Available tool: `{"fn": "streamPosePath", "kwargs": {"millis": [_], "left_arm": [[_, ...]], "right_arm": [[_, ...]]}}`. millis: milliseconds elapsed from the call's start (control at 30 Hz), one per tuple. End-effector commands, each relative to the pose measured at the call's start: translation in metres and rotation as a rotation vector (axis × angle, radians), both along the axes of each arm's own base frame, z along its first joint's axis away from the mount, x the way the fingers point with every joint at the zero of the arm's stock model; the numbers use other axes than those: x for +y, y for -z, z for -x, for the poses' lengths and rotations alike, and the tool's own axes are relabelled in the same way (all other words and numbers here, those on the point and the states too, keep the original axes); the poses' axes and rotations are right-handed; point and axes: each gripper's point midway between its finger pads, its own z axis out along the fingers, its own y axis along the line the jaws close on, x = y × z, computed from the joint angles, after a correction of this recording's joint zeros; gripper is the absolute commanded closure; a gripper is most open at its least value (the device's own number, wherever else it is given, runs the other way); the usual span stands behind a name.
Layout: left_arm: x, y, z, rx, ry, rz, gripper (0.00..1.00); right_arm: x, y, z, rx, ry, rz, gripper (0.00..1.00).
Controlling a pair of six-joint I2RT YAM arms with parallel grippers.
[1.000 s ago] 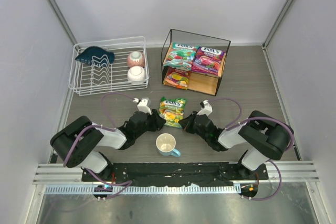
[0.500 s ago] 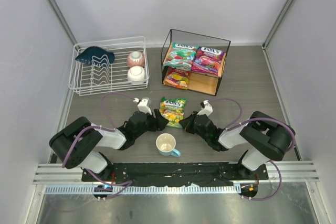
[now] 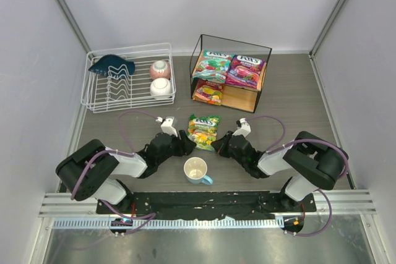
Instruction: Place and organize the candy bags onto the shelf
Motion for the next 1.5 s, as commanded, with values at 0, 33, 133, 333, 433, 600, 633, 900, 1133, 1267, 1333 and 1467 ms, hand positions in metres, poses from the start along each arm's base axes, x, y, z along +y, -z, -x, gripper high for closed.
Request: {"fn": "streamPosePath", "kwargs": {"millis": [0,33,133,333,433,600,633,900,1133,1267,1333,1467], "left_arm": [[0.003,-0.002,0.004,-0.01,0.004,0.001,0.46],[0.003,-0.003,0.004,-0.012,0.003,0.002,0.48],[0.004,-0.002,0.005,-0.011,0.004,-0.002,0.64],[0.0,-0.002,0.004,-0.009,0.01,0.003,1.0],[0.001,-0.002,0.003,-0.009,0.008,0.005,1.0],[-0.001,-0.003,0.003,-0.009,0.011,0.011,1.0],[-0.002,-0.003,0.003,-0.009,0.012,0.014,1.0],[-0.005,-0.003,0.003,-0.006,0.02,0.02,1.0],[-0.007,-0.003,0.002,-0.005,0.024,0.022,1.0],[-0.007,-0.003,0.002,-0.004,0.022,0.024,1.0],[-0.007,-0.003,0.002,-0.005,0.022,0.025,1.0],[-0.012,-0.005,0.002,-0.007,0.037,0.029,1.0]], "right_arm": [[-0.015,0.015,0.005,0.021,0.021,0.081,0.99],[-0.015,0.016,0.006,0.024,0.02,0.083,0.99],[-0.016,0.017,0.006,0.027,0.02,0.087,0.92],[-0.016,0.016,0.008,0.029,0.014,0.081,0.61],[-0.016,0.013,0.01,0.027,0.011,0.068,0.59],[-0.016,0.012,0.011,0.03,0.01,0.059,0.57],[-0.016,0.014,0.011,0.033,0.007,0.061,0.58],[-0.006,0.015,0.012,0.044,-0.014,0.018,0.6],[-0.003,0.017,0.014,0.054,-0.023,0.006,0.6],[-0.003,0.017,0.015,0.057,-0.022,0.002,0.65],[-0.005,0.019,0.017,0.063,-0.02,0.003,0.78],[-0.008,0.017,0.015,0.049,-0.007,0.001,0.99]]}}
